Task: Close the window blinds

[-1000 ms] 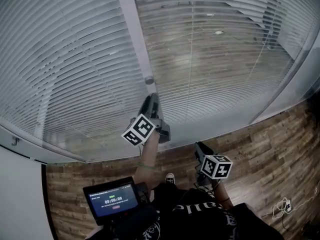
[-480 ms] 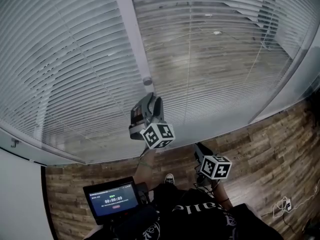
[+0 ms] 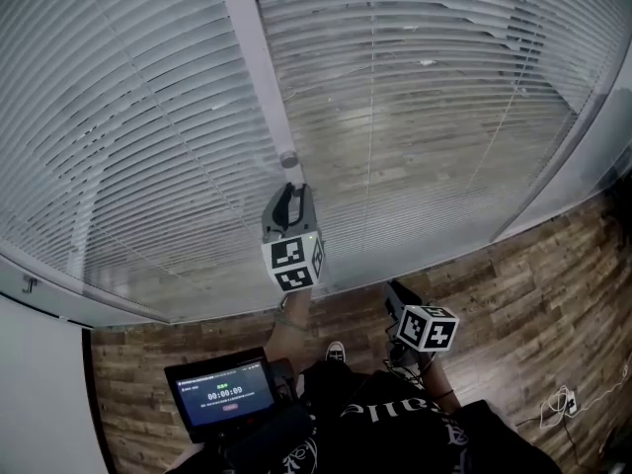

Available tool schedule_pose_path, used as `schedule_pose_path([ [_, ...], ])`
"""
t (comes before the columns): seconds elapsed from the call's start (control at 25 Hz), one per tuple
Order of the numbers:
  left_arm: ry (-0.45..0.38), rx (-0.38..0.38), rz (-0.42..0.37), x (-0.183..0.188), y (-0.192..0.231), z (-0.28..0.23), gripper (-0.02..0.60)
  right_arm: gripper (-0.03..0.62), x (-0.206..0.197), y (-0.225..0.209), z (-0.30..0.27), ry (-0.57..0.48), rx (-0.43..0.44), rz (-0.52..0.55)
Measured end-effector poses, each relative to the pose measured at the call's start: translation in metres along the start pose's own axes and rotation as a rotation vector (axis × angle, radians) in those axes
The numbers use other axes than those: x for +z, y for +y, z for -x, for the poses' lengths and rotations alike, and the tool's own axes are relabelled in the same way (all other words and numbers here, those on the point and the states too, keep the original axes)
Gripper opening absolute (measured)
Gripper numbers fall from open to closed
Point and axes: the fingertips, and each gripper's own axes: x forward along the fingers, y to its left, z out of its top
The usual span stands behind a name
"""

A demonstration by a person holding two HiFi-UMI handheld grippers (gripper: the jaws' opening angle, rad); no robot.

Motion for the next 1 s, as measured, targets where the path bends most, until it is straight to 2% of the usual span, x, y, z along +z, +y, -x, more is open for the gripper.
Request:
schedule_pose_path([
  [0.32, -0.042, -0.026, 0.688, 0.0, 0.02, 0.002, 0.104, 0.08, -0.005, 0.008, -0.001, 0.032, 0.013, 0.014],
  [0.44, -0.044, -0.076, 0.858, -0.01, 0.017, -0.001, 0.104, 0.08, -0.011, 0.007, -0.004, 0.037, 0.013, 0.014],
  [0.68, -0.089, -0.115, 1.219, -0.017, 0.024, 0.002, 0.094, 0.08, -0.018, 0.003, -0.005, 0.04, 0.007, 0.01],
  [0.76, -0.097, -0.13, 1.275, -0.018, 0.025, 0.004, 0.086, 0.08, -0.021, 0.002, -0.003, 0.039, 0.005, 0.008],
  [1.0, -0.106, -0.159, 1.189, -0.014, 0.021, 0.006, 0.087, 0.08, -0.023, 0.006, -0.003, 0.038, 0.011, 0.012],
])
